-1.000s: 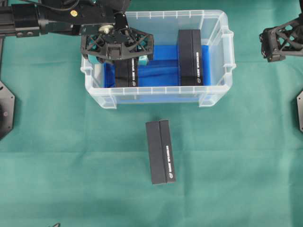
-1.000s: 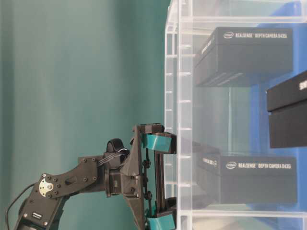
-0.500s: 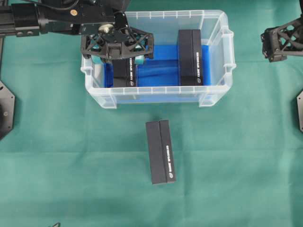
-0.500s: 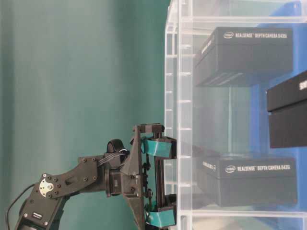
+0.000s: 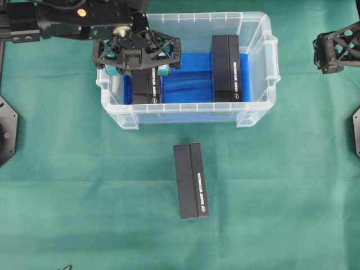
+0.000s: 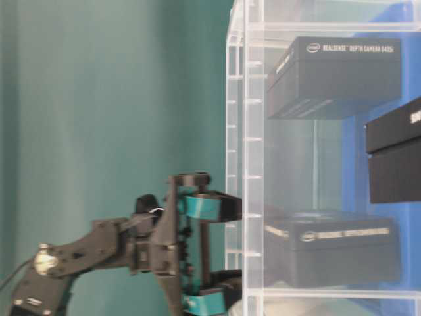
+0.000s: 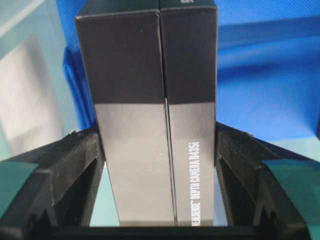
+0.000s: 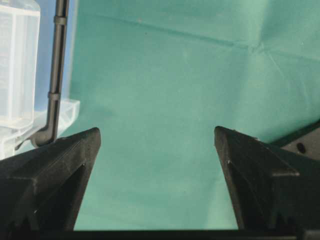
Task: Take out the box from the case.
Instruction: 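Lift the gripped left box pair up out of the case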
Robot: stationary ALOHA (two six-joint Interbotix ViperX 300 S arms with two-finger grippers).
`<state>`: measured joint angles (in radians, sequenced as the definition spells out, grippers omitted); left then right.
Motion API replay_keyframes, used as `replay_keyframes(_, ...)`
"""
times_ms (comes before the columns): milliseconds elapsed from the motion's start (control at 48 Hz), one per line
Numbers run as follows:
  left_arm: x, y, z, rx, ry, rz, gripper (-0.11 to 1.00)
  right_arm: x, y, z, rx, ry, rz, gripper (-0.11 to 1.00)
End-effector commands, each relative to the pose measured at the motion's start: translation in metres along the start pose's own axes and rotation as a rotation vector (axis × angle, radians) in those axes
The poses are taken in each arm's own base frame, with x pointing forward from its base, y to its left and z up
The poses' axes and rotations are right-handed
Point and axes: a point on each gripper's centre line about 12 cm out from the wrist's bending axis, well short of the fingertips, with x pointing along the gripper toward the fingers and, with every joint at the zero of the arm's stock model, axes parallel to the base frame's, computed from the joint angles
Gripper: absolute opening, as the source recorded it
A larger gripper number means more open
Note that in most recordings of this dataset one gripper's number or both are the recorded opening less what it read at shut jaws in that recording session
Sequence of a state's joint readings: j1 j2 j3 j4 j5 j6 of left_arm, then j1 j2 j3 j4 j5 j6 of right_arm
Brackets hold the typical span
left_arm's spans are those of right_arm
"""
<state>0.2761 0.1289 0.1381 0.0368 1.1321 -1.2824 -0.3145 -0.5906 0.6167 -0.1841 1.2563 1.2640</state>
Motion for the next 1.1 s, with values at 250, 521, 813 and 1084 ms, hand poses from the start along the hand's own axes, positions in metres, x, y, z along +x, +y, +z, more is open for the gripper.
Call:
replay_keyframes(250,-0.098,-0.021,0.008,0.002,-0.035,-0.089,0.61,-0.004,0.001,0.002,0.002,-0.008,0.016,0.91)
replay_keyframes(521,-0.151,-0.019,0.010,-0.005,-0.039,-0.091,0.61,-0.005,0.002,0.003,-0.001,-0.015,0.019,0.91)
replay_keyframes(813,-0.192,-0.023,0.007,0.002,-0.047,-0.127,0.61,-0.004,0.001,0.003,-0.004,-0.017,0.016,0.91)
replay_keyframes(1084,-0.194,-0.024,0.007,0.004,-0.041,-0.107,0.61,-0.004,0.001,0.003,-0.004,-0.019,0.016,0.91)
